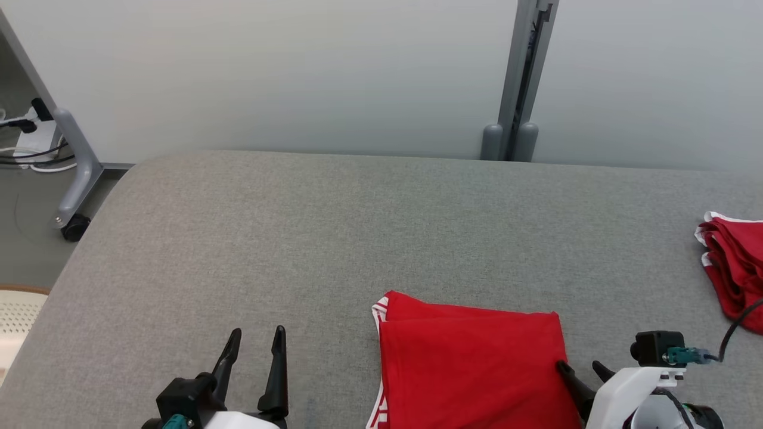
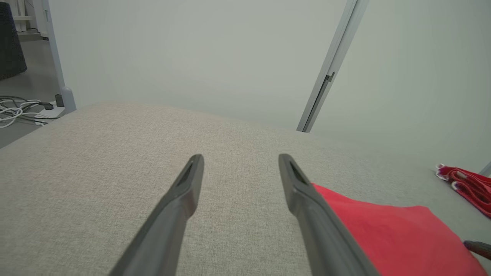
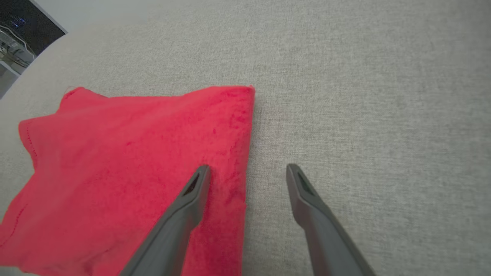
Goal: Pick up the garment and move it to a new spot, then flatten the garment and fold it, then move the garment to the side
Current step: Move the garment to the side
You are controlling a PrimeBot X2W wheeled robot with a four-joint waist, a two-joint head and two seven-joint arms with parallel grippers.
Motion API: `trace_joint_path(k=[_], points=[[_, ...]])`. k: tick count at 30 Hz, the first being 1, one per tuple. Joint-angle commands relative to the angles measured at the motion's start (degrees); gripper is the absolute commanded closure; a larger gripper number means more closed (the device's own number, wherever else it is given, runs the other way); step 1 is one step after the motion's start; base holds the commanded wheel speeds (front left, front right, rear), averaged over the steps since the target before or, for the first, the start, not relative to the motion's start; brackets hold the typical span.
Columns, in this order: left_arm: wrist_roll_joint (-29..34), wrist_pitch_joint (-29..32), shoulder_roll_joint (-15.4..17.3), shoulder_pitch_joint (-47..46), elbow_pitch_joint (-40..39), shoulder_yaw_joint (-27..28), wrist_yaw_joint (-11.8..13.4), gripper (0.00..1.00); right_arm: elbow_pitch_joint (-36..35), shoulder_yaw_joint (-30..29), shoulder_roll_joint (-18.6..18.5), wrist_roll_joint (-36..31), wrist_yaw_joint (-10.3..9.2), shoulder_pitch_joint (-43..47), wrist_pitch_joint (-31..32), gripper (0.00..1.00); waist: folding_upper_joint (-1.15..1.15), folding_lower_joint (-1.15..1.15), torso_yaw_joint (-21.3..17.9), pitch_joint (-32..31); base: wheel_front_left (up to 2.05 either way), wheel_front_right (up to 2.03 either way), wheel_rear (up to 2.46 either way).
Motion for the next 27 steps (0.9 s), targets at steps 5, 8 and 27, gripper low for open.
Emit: trace_joint_path(k=[5, 8, 27], points=[[0.56, -0.25, 0.26, -1.31, -0.19, 0.43, -0.27, 0.0, 2.59, 0.62, -1.59, 3.43, 0.02, -2.56, 1.6, 0.0, 0.0, 0.0, 1.57, 1.46, 0.0, 0.0, 0.0], [0.71, -0.25, 0.18, -1.52, -0.18, 0.5, -0.5, 0.0, 4.45, 2.03, -2.1, 4.75, 0.02, -3.68, 2.17, 0.0, 0.0, 0.0, 2.18, 2.07, 0.0, 0.0, 0.0], [1.75, -0.25, -0.21, -1.95, -1.25, 1.72, -0.59, 0.0, 7.42, 11.55, -6.22, 12.42, 0.0, -9.36, 0.9, 1.0, 0.0, 0.0, -0.27, 3.23, 0.0, 0.0, 0.0]])
